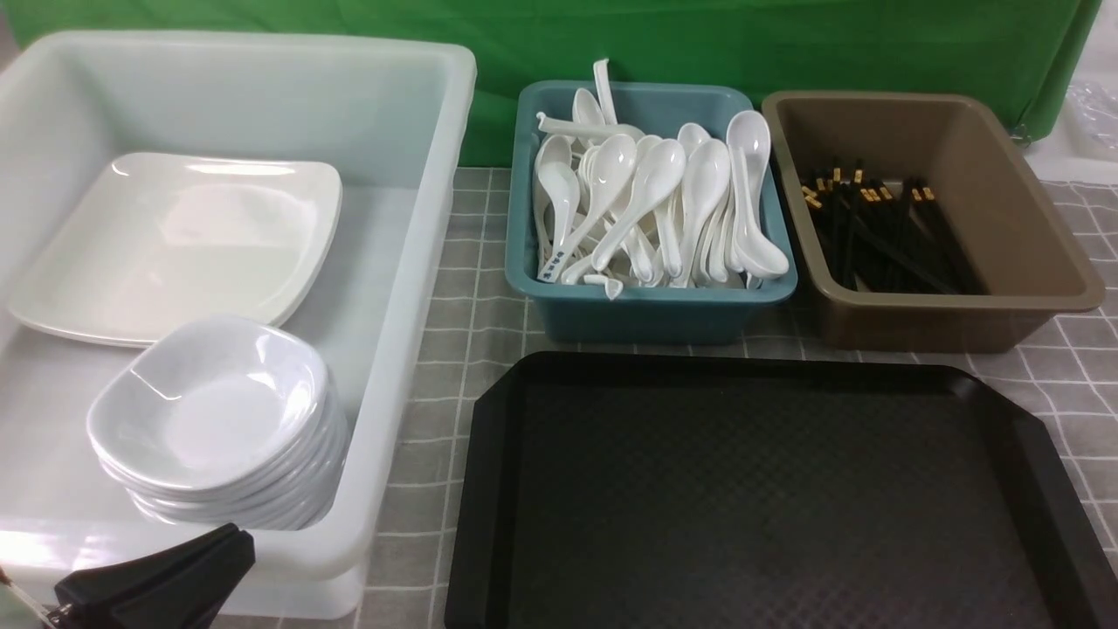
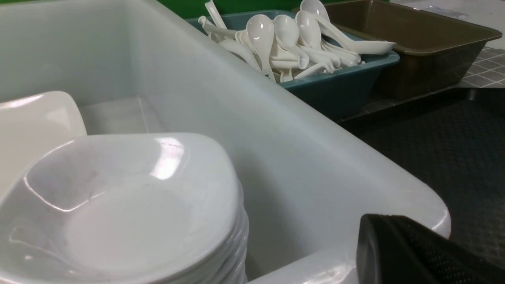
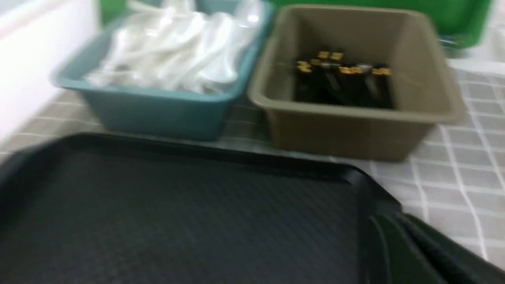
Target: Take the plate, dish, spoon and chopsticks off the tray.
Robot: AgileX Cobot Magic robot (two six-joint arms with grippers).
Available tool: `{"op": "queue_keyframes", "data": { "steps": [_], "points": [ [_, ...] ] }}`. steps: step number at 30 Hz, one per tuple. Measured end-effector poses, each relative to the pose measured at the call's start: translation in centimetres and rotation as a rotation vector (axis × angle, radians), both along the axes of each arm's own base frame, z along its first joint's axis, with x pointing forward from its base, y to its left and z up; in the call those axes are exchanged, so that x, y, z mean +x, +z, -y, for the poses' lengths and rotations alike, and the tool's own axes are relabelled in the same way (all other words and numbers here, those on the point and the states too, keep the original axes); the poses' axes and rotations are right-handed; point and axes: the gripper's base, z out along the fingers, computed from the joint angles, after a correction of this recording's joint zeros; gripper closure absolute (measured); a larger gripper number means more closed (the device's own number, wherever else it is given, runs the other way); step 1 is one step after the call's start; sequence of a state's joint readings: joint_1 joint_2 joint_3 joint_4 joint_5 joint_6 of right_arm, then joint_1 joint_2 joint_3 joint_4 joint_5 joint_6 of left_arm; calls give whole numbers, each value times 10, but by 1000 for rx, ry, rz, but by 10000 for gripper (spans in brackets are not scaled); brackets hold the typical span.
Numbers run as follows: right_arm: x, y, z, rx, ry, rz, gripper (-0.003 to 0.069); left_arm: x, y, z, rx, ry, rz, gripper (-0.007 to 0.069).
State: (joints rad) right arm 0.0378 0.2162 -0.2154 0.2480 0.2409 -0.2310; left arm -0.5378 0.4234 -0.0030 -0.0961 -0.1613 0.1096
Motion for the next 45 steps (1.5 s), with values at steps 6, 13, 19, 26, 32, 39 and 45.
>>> {"op": "queue_keyframes", "data": {
  "steps": [6,13,19,26,32,39,45],
  "points": [
    [-11,-56,3,-12,-38,10,641,0,0,0,0,0,0,614],
    [-15,-64,3,-52,-27,-29,641,0,0,0,1,0,-1,614],
    [-15,-64,3,-53,-27,-32,638,0,0,0,0,0,-1,614],
    [-15,-64,3,-55,-27,-31,615,0,0,0,0,0,-1,614],
    [-15,-64,3,-56,-27,-31,601,0,0,0,0,0,-1,614],
    [-15,-64,3,-56,-27,-31,583,0,0,0,0,0,-1,614],
    [-15,-64,3,-56,-27,-31,571,0,0,0,25,-5,39,614]
  ]
}}
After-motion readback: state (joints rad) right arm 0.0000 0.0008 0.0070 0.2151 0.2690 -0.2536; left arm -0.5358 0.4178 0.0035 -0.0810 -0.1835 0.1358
